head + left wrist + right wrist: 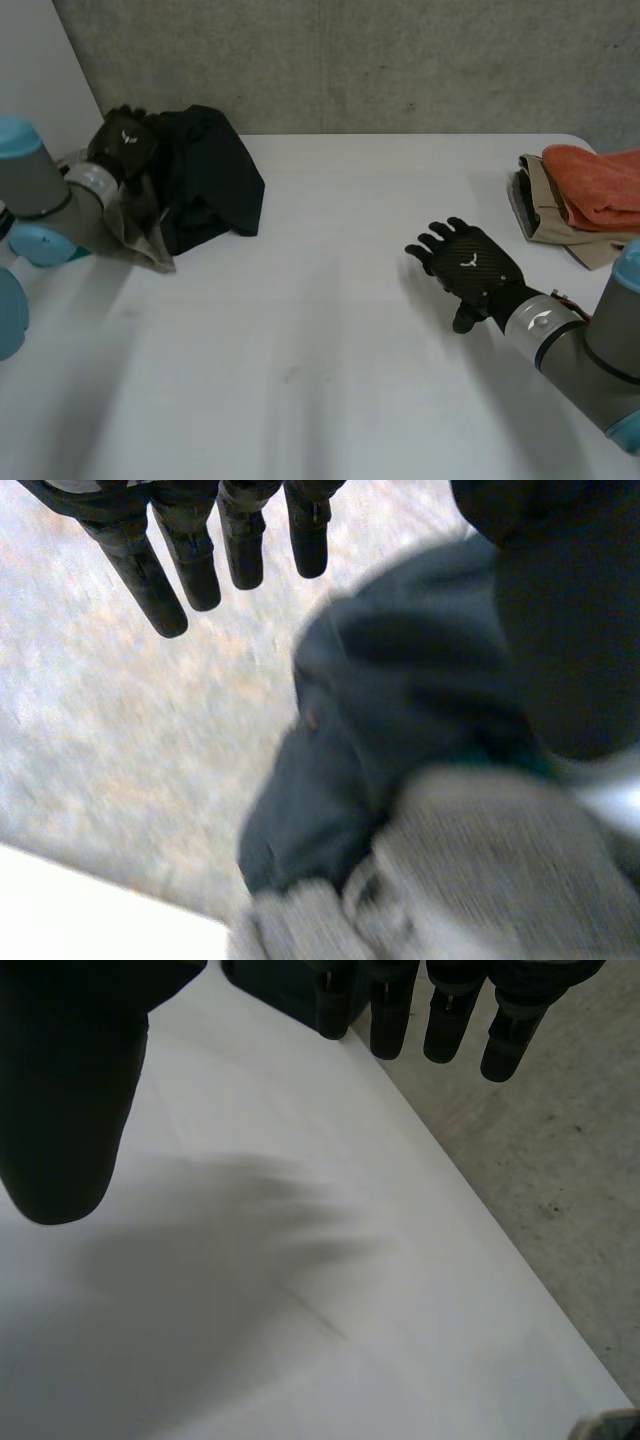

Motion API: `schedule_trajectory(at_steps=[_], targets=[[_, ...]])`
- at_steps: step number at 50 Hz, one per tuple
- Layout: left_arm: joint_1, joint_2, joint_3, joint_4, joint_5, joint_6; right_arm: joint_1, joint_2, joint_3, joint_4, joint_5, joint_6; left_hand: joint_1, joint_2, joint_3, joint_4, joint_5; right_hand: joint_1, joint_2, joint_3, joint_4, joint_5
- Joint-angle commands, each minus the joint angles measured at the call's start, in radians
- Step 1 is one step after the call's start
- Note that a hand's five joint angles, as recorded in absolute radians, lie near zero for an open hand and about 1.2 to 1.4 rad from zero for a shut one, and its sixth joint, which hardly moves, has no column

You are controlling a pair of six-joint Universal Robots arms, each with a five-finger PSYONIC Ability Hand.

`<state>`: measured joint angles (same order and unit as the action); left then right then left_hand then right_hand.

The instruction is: Fold the laundry.

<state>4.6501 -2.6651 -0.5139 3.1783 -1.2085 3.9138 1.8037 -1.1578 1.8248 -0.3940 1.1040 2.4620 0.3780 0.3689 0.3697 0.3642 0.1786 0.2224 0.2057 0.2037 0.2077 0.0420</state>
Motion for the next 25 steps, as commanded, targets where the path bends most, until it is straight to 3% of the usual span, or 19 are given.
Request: schedule_trajectory(at_steps=[1,9,18,24,25], targets=[[-0.073,0.097,0.003,-0.133,0.089,-0.01,0.036,0.029,-0.004,0.0,0.042,-0.035,-0.203,-0.194,-0.195,-0.19,-0.179,-0.048,-0.031,-0.029,-0.033,-0.042],[-0.113,0.037,0.07,-0.225,0.084,0.007,0.037,0.029,-0.001,0.0,0.042,-0.038,-0.203,-0.194,-0.195,-0.19,-0.179,-0.048,-0.031,-0.029,-0.033,-0.042],[-0.122,-0.099,0.193,-0.273,0.047,0.136,0.031,0.029,-0.001,0.0,0.042,-0.04,-0.203,-0.194,-0.195,-0.19,-0.179,-0.048,-0.031,-0.029,-0.033,-0.042],[-0.136,-0.154,0.209,-0.17,0.004,0.228,0.025,0.03,-0.002,0.0,0.042,-0.044,0.199,0.208,0.207,0.213,0.224,-0.048,-0.031,-0.029,-0.033,-0.042],[-0.139,-0.165,0.206,-0.126,-0.008,0.246,0.023,0.032,-0.002,0.0,0.042,-0.049,0.345,0.354,0.353,0.359,0.37,-0.048,-0.031,-0.029,-0.033,-0.042]])
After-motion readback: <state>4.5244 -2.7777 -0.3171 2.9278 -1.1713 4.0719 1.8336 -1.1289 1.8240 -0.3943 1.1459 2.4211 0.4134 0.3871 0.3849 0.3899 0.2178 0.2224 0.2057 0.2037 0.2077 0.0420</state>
